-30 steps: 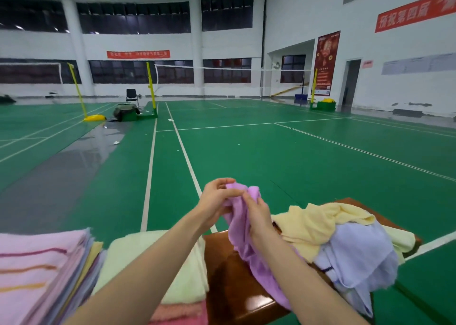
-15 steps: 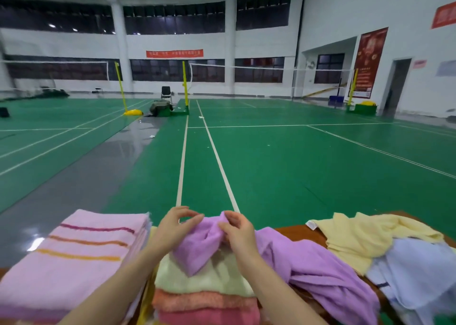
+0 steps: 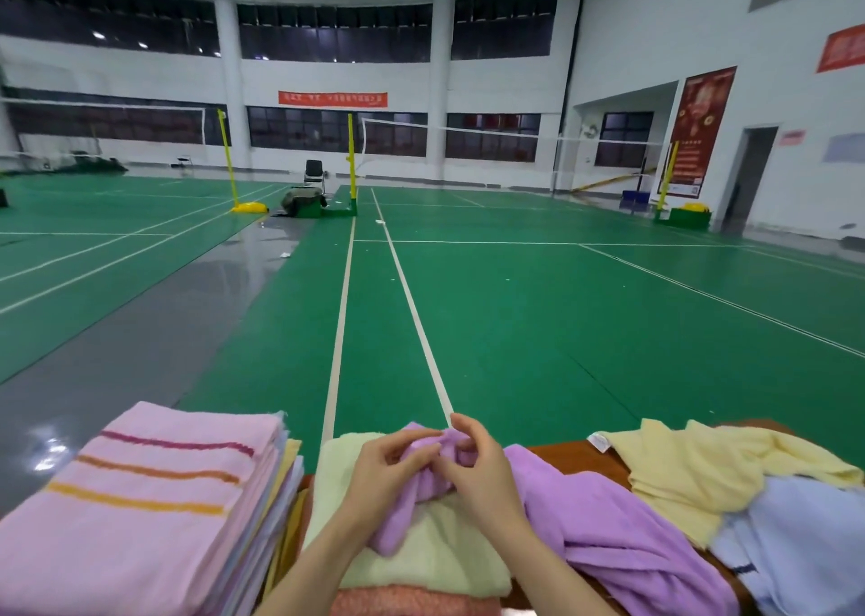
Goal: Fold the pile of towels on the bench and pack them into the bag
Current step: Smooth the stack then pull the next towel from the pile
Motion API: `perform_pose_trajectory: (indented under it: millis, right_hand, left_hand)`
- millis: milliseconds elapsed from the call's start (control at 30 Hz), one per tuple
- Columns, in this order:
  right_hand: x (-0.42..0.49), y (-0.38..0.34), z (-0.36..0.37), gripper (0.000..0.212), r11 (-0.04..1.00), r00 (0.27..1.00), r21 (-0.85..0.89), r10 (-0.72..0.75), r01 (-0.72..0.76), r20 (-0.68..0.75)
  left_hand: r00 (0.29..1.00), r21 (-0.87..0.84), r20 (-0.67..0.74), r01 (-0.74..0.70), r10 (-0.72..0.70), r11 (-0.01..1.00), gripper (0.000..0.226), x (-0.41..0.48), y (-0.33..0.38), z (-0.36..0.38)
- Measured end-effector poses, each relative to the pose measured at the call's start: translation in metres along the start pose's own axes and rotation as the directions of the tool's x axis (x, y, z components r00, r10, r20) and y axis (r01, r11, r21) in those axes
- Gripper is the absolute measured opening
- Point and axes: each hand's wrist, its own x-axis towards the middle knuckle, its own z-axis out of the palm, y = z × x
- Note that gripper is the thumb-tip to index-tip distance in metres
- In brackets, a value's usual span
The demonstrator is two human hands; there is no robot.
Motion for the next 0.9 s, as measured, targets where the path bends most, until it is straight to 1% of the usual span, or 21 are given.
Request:
perform_pose_trajectory:
  millis: [67, 100, 133, 200, 300, 400, 433, 500, 533, 567, 633, 700, 733, 767, 800, 833, 867, 900]
  right_hand:
    - [0.000, 0.002, -0.007, 0.033, 0.981, 0.998, -0.184, -0.058, 0.057, 0.004]
    - [-0.001, 0.000, -0.011, 0.029, 0.957, 0.995, -0.271, -0.101, 0.104, 0.027]
    - [-0.002, -0.001, -0.016, 0.031, 0.929, 0.990, -0.341, -0.127, 0.141, 0.062]
    - [-0.005, -0.006, -0.025, 0.040, 0.878, 0.979, -0.437, -0.147, 0.195, 0.143]
    - [-0.006, -0.008, -0.039, 0.043, 0.787, 0.964, -0.567, -0.131, 0.243, 0.232]
    - [-0.005, -0.004, -0.048, 0.039, 0.679, 0.958, -0.677, -0.185, 0.285, 0.218]
    - [-0.005, -0.001, -0.050, 0.036, 0.674, 0.964, -0.689, -0.192, 0.267, 0.186]
    - [-0.006, 0.003, -0.053, 0.023, 0.737, 0.978, -0.645, -0.184, 0.201, 0.094]
    - [-0.006, 0.003, -0.054, 0.016, 0.788, 0.984, -0.593, -0.174, 0.167, 0.046]
    - [-0.005, 0.003, -0.055, 0.014, 0.831, 0.986, -0.537, -0.165, 0.146, 0.012]
    - [-0.003, -0.002, -0.057, 0.021, 0.870, 0.981, -0.465, -0.193, 0.161, -0.021]
    - [-0.001, -0.014, -0.059, 0.023, 0.895, 0.974, -0.399, -0.226, 0.201, -0.014]
    - [0.000, -0.022, -0.060, 0.021, 0.913, 0.973, -0.346, -0.230, 0.218, 0.008]
    - [0.001, -0.031, -0.062, 0.017, 0.939, 0.975, -0.266, -0.221, 0.220, 0.028]
    - [0.002, -0.040, -0.063, 0.013, 0.966, 0.979, -0.158, -0.200, 0.204, 0.040]
    - [0.003, -0.049, -0.064, 0.008, 0.983, 0.984, -0.045, -0.176, 0.178, 0.042]
    - [0.005, -0.056, -0.064, 0.005, 0.986, 0.986, 0.042, -0.162, 0.161, 0.040]
    - [0.007, -0.061, -0.064, 0.006, 0.984, 0.986, 0.088, -0.161, 0.158, 0.031]
  left_hand:
    - [0.996, -0.049, -0.089, 0.017, -0.021, 0.999, 0.015, -0.002, -0.005, -0.002]
    - [0.992, -0.045, -0.125, 0.025, -0.031, 0.999, 0.016, -0.003, -0.007, -0.003]
    - [0.988, -0.027, -0.153, 0.033, -0.036, 0.999, 0.015, -0.003, -0.007, -0.004]
    - [0.980, -0.015, -0.187, 0.060, -0.062, 0.998, 0.015, -0.003, -0.007, -0.005]
    - [0.968, -0.038, -0.223, 0.112, -0.118, 0.993, 0.019, -0.001, -0.009, -0.006]
    - [0.960, -0.096, -0.219, 0.158, -0.175, 0.983, 0.020, 0.000, -0.014, -0.010]
    - [0.955, -0.136, -0.225, 0.168, -0.195, 0.976, 0.022, 0.001, -0.016, -0.010]
    - [0.939, -0.197, -0.255, 0.182, -0.230, 0.963, 0.024, 0.001, -0.016, -0.011]
    - [0.929, -0.224, -0.275, 0.190, -0.249, 0.956, 0.026, 0.002, -0.017, -0.012]
    - [0.919, -0.267, -0.288, 0.192, -0.268, 0.945, 0.030, 0.003, -0.019, -0.012]
    - [0.900, -0.333, -0.294, 0.220, -0.323, 0.917, 0.037, 0.004, -0.020, -0.013]
    - [0.887, -0.363, -0.304, 0.229, -0.347, 0.903, 0.035, 0.005, -0.020, -0.014]
    - [0.892, -0.332, -0.297, 0.237, -0.340, 0.913, 0.031, 0.005, -0.016, -0.015]
    - [0.909, -0.274, -0.292, 0.218, -0.297, 0.937, 0.027, 0.005, -0.013, -0.016]
    - [0.936, -0.169, -0.270, 0.184, -0.225, 0.968, 0.018, 0.005, -0.008, -0.018]
    - [0.969, -0.063, -0.207, 0.128, -0.138, 0.990, 0.006, 0.004, 0.000, -0.019]
    - [0.991, 0.067, -0.122, 0.058, -0.050, 0.996, 0.022, 0.005, 0.006, -0.020]
    - [1.000, 0.134, -0.015, -0.018, 0.020, 0.991, 0.038, 0.007, 0.013, -0.019]
